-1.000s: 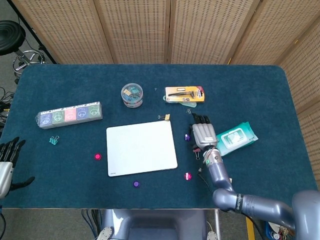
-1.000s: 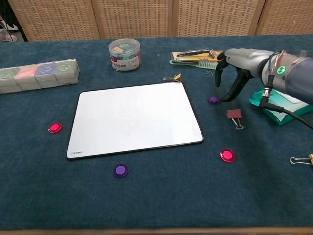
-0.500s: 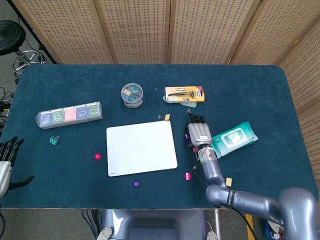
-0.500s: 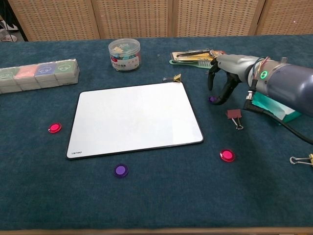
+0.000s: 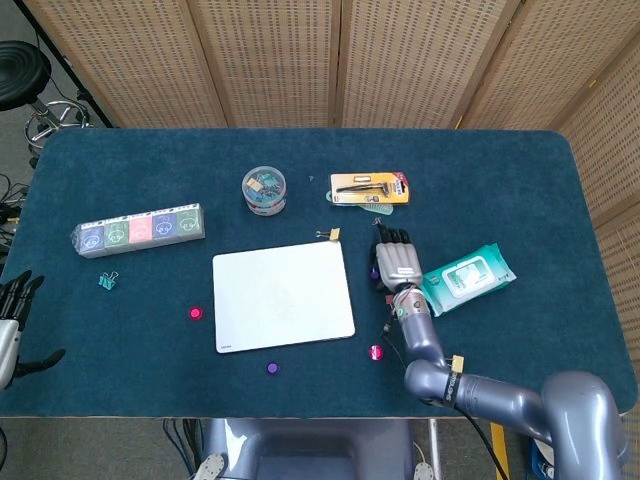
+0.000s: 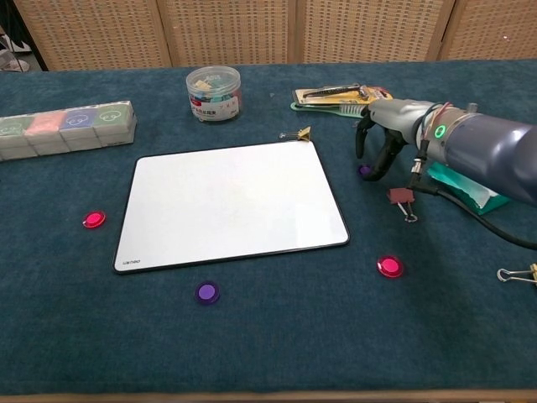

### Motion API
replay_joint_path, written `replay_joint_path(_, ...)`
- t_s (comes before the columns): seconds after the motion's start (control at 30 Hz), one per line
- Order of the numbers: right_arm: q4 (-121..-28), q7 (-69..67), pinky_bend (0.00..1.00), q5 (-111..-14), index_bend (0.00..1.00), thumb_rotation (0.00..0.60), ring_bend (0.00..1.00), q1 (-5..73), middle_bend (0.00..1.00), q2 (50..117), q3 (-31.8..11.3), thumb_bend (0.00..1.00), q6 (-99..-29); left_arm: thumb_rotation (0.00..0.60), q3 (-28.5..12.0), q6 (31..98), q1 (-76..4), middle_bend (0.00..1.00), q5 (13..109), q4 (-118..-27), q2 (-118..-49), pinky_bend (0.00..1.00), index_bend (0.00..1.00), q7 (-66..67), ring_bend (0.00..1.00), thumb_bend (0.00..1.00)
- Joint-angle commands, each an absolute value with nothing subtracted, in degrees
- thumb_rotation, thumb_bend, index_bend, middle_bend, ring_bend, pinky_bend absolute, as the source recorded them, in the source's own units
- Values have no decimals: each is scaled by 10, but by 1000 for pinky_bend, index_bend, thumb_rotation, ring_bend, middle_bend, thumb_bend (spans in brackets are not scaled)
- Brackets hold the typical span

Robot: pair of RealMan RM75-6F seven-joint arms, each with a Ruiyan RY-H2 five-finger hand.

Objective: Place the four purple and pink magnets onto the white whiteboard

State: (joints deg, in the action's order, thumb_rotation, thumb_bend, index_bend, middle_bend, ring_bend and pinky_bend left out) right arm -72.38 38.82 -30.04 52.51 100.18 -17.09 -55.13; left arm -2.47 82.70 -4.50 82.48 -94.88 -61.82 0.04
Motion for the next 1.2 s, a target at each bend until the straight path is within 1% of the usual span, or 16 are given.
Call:
replay_joint_path(0.03,-724,388,0,-301,435,600,0,524,0,1000,-168,274,-551,600,-25,826,-45,0,824,-948,-618,0,0,1,0,0)
replay_joint_path(0.4,-717,376,0,-300,436,600,0,519,0,995,-164,275,-541,600,-24,828,-45,0,825,-950,-619,0,0,0,0,0)
replay_joint_path(0.83,-703,370,0,-291,459,600,0,522,0,1005,-163,274,-531,600,-25,830,-44,0,825,-950,-617,0,0,-5,0,0)
replay_joint_path(1.1,-694,374,0,-284,529,600,0,524,0,1008,-161,347,-532,600,-25,829,-44,0,824,-950,-616,0,0,-5,0,0)
replay_joint_path(1.2,-698,373,0,-285,537,600,0,523,0,1006,-162,350,-534,600,-26,829,-45,0,824,-950,-616,0,0,-6,0,0)
